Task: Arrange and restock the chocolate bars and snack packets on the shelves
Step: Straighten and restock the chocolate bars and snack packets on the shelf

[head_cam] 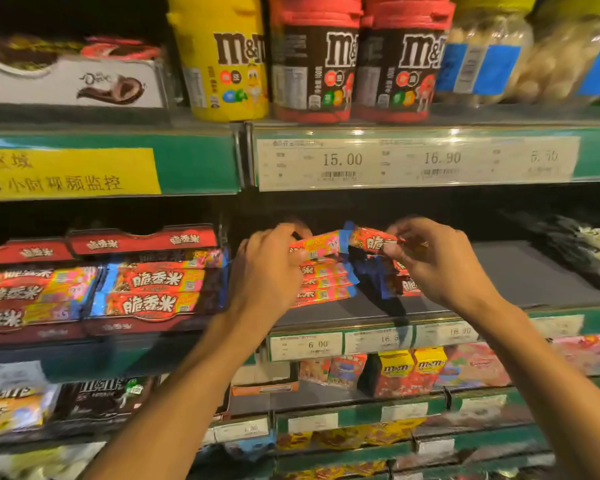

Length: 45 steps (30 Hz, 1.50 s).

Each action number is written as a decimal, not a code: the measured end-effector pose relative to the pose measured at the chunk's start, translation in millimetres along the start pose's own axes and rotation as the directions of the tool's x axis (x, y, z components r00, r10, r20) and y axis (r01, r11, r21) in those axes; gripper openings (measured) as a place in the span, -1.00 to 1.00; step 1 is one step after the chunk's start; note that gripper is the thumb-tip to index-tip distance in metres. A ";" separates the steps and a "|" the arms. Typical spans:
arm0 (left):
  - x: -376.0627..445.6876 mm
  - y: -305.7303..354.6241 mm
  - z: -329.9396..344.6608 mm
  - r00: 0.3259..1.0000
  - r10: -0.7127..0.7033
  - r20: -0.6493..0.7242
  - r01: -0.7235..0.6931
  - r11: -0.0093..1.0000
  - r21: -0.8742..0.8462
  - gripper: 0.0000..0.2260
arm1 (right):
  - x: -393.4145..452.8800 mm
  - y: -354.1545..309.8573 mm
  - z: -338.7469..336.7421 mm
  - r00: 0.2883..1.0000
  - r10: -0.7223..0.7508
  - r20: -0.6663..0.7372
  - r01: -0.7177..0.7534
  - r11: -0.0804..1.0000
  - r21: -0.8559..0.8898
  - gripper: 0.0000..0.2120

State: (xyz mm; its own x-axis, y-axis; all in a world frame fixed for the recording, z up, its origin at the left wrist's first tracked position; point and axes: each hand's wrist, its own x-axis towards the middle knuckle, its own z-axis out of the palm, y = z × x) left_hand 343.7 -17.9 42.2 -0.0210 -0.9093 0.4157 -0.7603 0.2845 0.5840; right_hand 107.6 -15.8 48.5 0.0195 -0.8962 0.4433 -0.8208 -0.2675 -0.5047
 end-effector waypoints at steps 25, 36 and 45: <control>-60.2 -174.0 -223.4 0.935 0.090 -0.343 0.005 0.963 0.268 -0.79 | -17.6 -247.8 121.8 0.947 -0.322 0.000 0.322 0.946 -0.021 -0.82; -17.0 -208.8 -230.8 0.960 -0.049 -0.275 0.124 0.957 0.262 -0.77 | 7.7 -275.0 143.5 0.950 -0.302 -0.076 0.303 0.953 0.000 -0.77; -8.3 -222.1 -234.2 0.984 0.002 -0.176 0.046 0.962 0.270 -0.77 | 27.2 -283.5 133.2 0.963 -0.267 0.046 0.264 0.963 0.055 -0.80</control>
State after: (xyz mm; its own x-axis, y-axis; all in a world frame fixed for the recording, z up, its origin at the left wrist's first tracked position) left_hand 664.7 -2.4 72.4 0.0920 -0.8409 0.5333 -0.9074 0.1497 0.3926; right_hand 416.8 -11.6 104.9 0.2641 -0.8075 0.5275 -0.7538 -0.5140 -0.4094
